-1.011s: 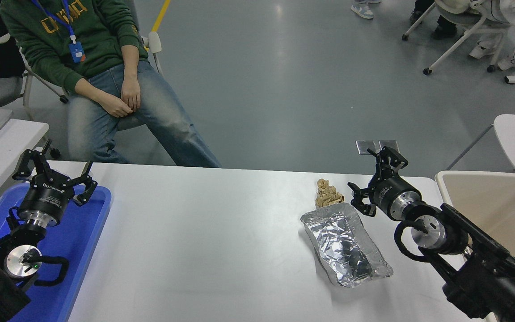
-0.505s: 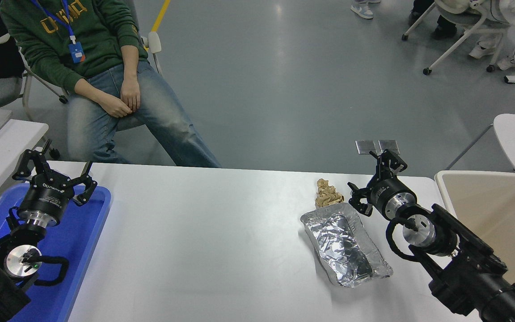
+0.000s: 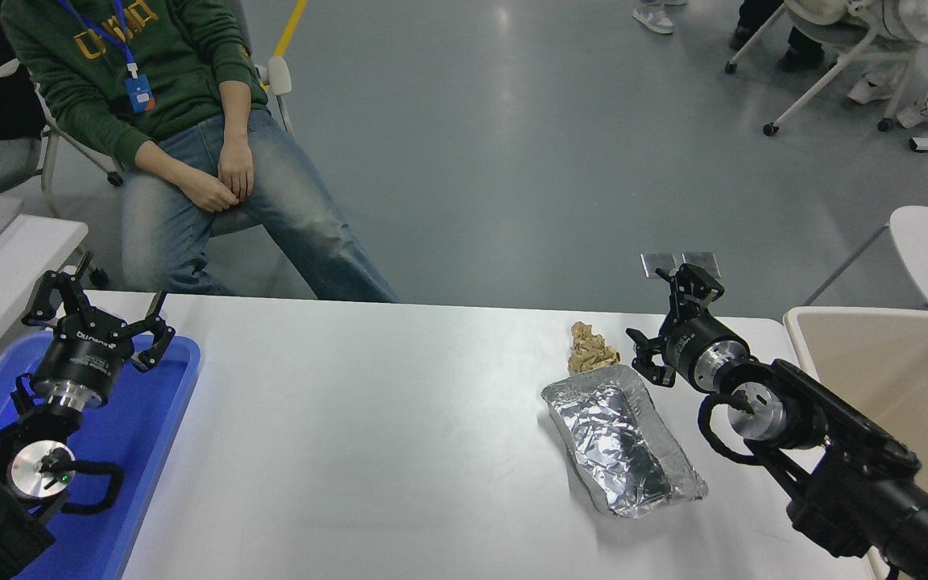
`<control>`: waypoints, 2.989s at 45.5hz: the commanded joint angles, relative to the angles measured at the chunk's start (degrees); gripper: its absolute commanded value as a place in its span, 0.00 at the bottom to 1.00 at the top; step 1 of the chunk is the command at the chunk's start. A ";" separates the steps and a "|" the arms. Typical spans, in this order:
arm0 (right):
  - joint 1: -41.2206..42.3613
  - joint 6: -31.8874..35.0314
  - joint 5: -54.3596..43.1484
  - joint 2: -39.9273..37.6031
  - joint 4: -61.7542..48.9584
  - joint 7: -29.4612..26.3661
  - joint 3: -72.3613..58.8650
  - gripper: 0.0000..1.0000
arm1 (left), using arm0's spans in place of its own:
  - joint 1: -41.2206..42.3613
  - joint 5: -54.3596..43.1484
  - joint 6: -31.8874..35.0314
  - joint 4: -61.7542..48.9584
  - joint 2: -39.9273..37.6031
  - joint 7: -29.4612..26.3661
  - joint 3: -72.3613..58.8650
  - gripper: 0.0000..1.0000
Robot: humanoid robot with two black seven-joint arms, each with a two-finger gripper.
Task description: Clean the table surface
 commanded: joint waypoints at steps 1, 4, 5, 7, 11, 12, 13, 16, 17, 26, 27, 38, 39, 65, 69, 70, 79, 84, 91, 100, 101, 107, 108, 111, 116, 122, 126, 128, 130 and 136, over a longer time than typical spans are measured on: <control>5.15 3.33 -8.20 -6.20 0.98 0.01 -11.20 0.99 | 0.00 0.00 0.00 0.00 0.01 0.00 0.00 1.00; 5.68 3.24 -12.76 -7.52 1.77 0.01 -12.35 0.99 | 0.00 0.00 0.00 0.00 0.01 0.00 0.00 1.00; 5.68 3.24 -14.35 -8.04 2.03 0.01 -12.61 0.99 | 0.00 0.00 0.00 0.00 0.01 0.00 0.00 1.00; 5.68 3.24 -17.95 -9.10 2.65 0.01 -13.31 0.98 | 0.00 0.00 0.00 0.00 -0.08 0.00 0.00 1.00; 5.60 3.24 -25.68 -11.38 4.67 0.10 -16.29 0.99 | 0.00 0.00 0.00 0.00 0.01 0.00 0.00 1.00; 5.60 3.24 -27.35 -12.17 5.46 0.10 -17.35 0.99 | 0.00 0.00 0.00 0.00 -0.08 0.00 0.00 1.00; 5.60 3.33 -29.02 -12.96 6.51 0.10 -18.58 0.99 | 0.00 0.00 0.00 0.00 0.01 0.00 0.00 1.00; 5.60 3.33 -34.03 -16.30 10.55 0.10 -22.27 0.99 | 0.00 0.00 0.00 0.00 0.01 0.00 0.00 1.00; 5.60 3.42 -35.53 -17.62 12.04 0.10 -23.32 0.98 | 0.00 0.00 0.00 0.00 0.01 0.00 0.00 1.00; 7.09 4.39 -48.63 -25.71 21.63 0.97 -31.58 0.98 | 0.00 0.00 0.00 0.00 0.01 0.00 0.00 1.00; 7.26 4.39 -49.60 -26.15 21.90 1.24 -32.90 0.98 | 0.00 0.00 0.00 0.00 0.01 0.00 0.00 1.00; 8.06 4.39 -55.84 -26.42 22.25 2.03 -39.94 0.98 | 0.00 0.00 0.00 0.00 0.01 0.00 0.00 1.00; 8.06 4.39 -56.28 -26.33 22.16 2.03 -40.12 0.98 | 0.00 0.00 0.00 0.00 -0.08 0.00 0.00 1.00; 9.11 4.48 -58.66 -17.37 12.94 2.03 -42.85 0.98 | 0.00 0.00 0.00 0.00 -0.08 0.00 0.00 1.00; 8.94 4.56 -58.75 -15.26 9.78 2.03 -42.85 0.98 | 0.00 0.00 0.00 0.00 0.01 0.00 0.00 1.00; 8.85 4.56 -58.75 -14.82 9.34 2.03 -42.85 0.98 | 0.00 0.00 0.00 0.00 0.01 0.00 0.00 1.00; 8.41 5.27 -59.71 -13.85 6.88 2.03 -42.85 0.98 | 0.00 0.00 0.00 0.00 0.01 0.00 0.00 1.00; 8.50 5.27 -60.15 -11.57 4.59 2.03 -42.76 0.98 | 0.00 0.00 0.00 0.00 0.01 0.00 0.00 1.00; 8.06 5.27 -60.07 -10.16 3.62 1.94 -42.67 0.97 | 0.00 0.00 0.00 0.00 0.01 0.00 0.00 1.00; 7.70 5.27 -59.98 -6.03 -2.97 1.94 -42.67 0.92 | 0.00 0.00 0.00 0.00 0.01 0.00 0.00 1.00; 7.70 5.35 -59.98 -6.03 -2.97 1.94 -42.67 0.90 | -0.08 0.00 0.00 0.00 0.01 0.00 0.00 1.00; 7.79 6.93 -59.80 -5.94 -2.97 1.94 -41.79 0.79 | 0.00 0.00 0.00 0.00 0.01 0.00 0.00 1.00; 7.79 7.11 -59.71 -5.94 -2.97 1.94 -41.79 0.76 | 0.00 0.00 0.00 0.00 -0.08 0.00 0.00 1.00; 7.88 7.64 -59.71 -5.85 -2.97 1.94 -41.79 0.65 | 0.00 0.00 0.00 0.00 0.01 0.00 0.00 1.00; 8.14 10.09 -59.80 -5.94 -2.89 1.59 -41.79 0.39 | 0.00 0.00 0.00 0.00 -0.08 0.00 0.00 1.00; 8.67 12.64 -59.10 -6.12 -2.71 0.36 -41.00 0.00 | 0.00 0.00 0.00 0.00 0.01 0.00 0.00 1.00; 8.76 15.45 -58.84 -6.29 -2.53 -1.39 -38.64 0.00 | 0.00 0.00 0.00 0.00 0.01 0.00 0.00 1.00; 8.76 16.69 -58.75 -6.55 -2.36 -2.10 -37.40 0.00 | 0.00 0.00 0.00 0.00 0.01 0.00 0.00 1.00; 8.76 17.39 -58.66 -6.73 -2.27 -2.54 -36.17 0.00 | 0.00 0.00 0.00 0.00 0.01 0.00 0.00 1.00; 8.85 18.36 -57.35 -7.52 -1.92 -3.77 -34.32 0.00 | 0.00 0.00 0.00 0.00 0.01 0.00 0.00 1.00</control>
